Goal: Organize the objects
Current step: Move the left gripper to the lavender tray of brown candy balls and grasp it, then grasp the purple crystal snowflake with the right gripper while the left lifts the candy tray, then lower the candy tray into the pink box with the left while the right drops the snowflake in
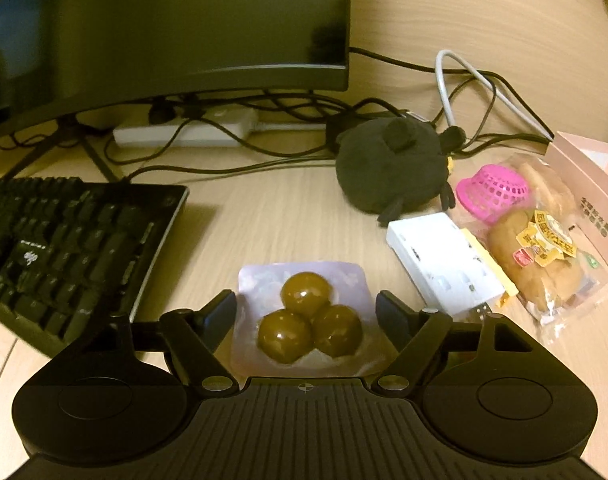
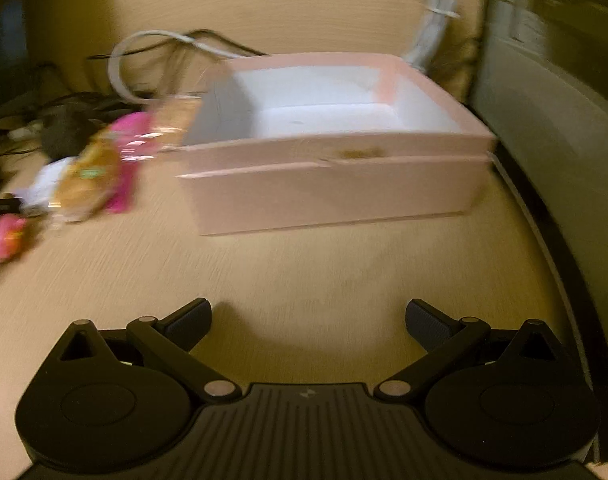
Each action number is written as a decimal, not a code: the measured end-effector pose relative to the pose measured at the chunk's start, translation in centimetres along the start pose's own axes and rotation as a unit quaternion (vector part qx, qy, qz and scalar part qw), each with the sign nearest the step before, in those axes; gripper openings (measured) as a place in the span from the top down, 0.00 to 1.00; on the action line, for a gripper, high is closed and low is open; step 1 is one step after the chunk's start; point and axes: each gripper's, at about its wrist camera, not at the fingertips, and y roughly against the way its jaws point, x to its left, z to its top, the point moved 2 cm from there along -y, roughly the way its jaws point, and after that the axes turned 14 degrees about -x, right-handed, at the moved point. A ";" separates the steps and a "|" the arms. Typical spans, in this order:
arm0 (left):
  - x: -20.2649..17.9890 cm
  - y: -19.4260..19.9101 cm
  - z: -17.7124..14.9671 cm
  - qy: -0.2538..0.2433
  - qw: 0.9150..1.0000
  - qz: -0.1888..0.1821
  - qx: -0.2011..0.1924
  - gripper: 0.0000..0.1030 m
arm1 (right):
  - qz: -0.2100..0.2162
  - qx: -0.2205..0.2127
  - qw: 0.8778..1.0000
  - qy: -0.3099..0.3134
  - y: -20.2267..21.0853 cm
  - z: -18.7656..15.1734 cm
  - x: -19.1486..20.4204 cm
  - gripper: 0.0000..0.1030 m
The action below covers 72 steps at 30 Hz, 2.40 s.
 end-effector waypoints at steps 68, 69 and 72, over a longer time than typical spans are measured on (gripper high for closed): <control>-16.7 8.2 4.3 0.061 0.978 -0.173 -0.101 0.30 | 0.025 -0.184 0.983 -0.007 8.0 8.9 -3.9 0.47; -15.9 8.4 3.7 0.064 0.981 -0.159 -0.094 0.30 | 0.026 -0.197 0.980 -0.017 7.4 10.1 -3.8 0.39; -13.2 9.1 1.7 0.066 0.988 -0.124 -0.068 0.30 | 0.020 -0.202 0.979 -0.010 5.5 11.9 -2.6 0.17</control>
